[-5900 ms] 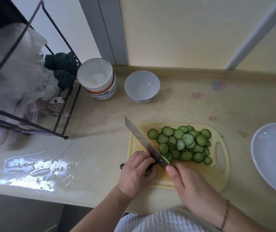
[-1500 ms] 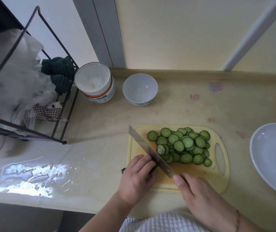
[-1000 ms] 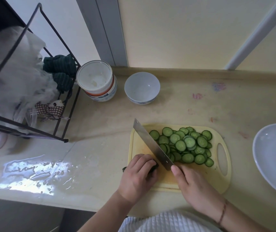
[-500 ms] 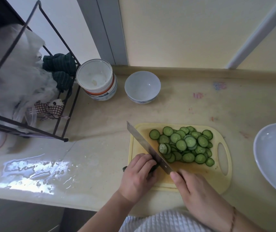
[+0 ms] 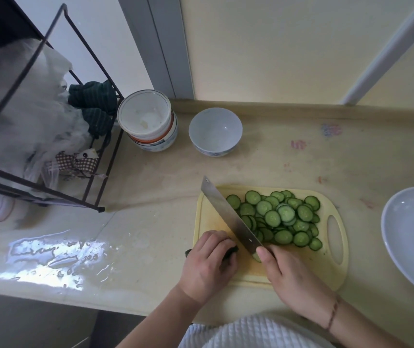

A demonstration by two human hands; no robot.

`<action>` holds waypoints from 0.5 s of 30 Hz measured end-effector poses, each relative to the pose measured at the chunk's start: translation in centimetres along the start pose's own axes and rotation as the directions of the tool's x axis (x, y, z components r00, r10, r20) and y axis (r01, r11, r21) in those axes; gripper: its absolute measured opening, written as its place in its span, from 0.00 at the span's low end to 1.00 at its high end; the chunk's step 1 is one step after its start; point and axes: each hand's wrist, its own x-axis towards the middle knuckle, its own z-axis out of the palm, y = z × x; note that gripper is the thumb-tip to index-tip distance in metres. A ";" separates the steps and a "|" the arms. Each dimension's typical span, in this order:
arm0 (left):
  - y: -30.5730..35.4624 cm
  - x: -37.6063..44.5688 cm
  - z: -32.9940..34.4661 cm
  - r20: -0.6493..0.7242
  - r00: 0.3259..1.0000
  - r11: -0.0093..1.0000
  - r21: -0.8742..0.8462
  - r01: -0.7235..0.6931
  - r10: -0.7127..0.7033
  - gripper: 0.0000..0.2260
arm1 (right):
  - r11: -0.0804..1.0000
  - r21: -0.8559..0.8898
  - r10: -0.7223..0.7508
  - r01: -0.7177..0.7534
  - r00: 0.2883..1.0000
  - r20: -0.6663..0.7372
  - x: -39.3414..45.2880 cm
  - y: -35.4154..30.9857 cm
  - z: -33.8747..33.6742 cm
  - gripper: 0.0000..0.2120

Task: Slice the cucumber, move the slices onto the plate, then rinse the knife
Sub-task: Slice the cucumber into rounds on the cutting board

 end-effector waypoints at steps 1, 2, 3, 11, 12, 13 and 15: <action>-0.1 0.0 0.0 -0.006 1.000 1.000 -0.003 0.000 0.000 0.09 | 1.000 -0.002 -0.010 0.010 1.000 0.005 -0.2 -0.2 -0.2 0.24; -0.1 0.0 0.1 -0.014 1.000 1.000 -0.008 0.000 0.000 0.10 | 1.000 -0.003 -0.027 0.027 1.000 0.011 -0.5 -0.4 -0.3 0.24; -0.1 0.0 0.1 -0.022 1.000 1.000 -0.013 0.001 -0.001 0.11 | 0.999 -0.001 -0.050 0.051 0.999 0.015 -0.8 -0.6 -0.5 0.23; 0.0 0.0 0.3 -0.025 1.000 0.999 -0.029 0.017 -0.017 0.08 | 0.992 -0.035 -0.125 0.124 0.992 -0.007 -2.1 -1.4 -0.9 0.24; 0.0 0.0 0.3 -0.024 1.000 0.999 -0.030 0.017 -0.018 0.07 | 0.992 -0.034 -0.120 0.120 0.993 -0.004 -2.1 -1.4 -0.9 0.25; -0.1 0.0 0.3 -0.024 1.000 0.999 -0.034 0.016 -0.017 0.07 | 0.993 -0.032 -0.115 0.115 0.993 0.001 -2.1 -1.3 -0.8 0.25; -0.1 0.0 0.3 -0.029 1.000 0.999 -0.039 0.009 -0.010 0.09 | 0.995 -0.027 -0.099 0.099 0.995 0.015 -2.0 -1.4 -0.7 0.24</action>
